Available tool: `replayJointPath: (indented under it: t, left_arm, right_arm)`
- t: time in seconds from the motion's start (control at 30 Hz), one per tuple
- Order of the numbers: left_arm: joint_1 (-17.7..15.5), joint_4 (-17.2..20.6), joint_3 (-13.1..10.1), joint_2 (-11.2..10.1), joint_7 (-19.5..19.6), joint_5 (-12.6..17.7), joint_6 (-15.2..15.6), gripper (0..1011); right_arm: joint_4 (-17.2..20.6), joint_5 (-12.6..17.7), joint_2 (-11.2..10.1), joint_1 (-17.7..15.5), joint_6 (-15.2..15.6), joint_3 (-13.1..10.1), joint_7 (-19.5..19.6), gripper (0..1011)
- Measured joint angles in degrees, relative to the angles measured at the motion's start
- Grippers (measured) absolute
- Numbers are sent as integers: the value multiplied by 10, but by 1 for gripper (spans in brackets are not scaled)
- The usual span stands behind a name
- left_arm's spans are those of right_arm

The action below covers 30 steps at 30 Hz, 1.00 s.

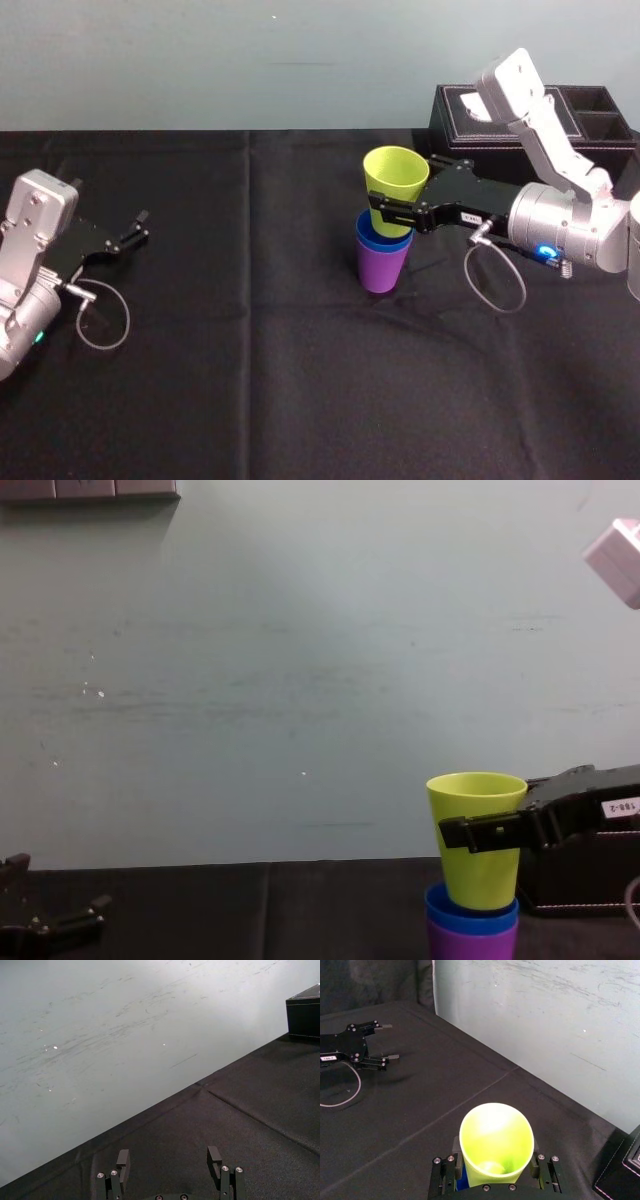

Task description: Stack the three plastic cups sequentially using one hand.

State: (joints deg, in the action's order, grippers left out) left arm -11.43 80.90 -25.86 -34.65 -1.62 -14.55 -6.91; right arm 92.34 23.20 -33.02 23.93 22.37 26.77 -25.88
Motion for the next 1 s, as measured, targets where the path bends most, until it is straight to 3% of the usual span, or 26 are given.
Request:
replayJointPath:
  t: [0.73,1.0]
  left_arm:
    - [0,0,0,0,0,0,0,1011]
    - [0,0,0,0,0,0,0,1012]
  right_arm:
    - [-59,4,16,6,-36,11,-32,734]
    - [-59,5,16,5,-37,11,-33,734]
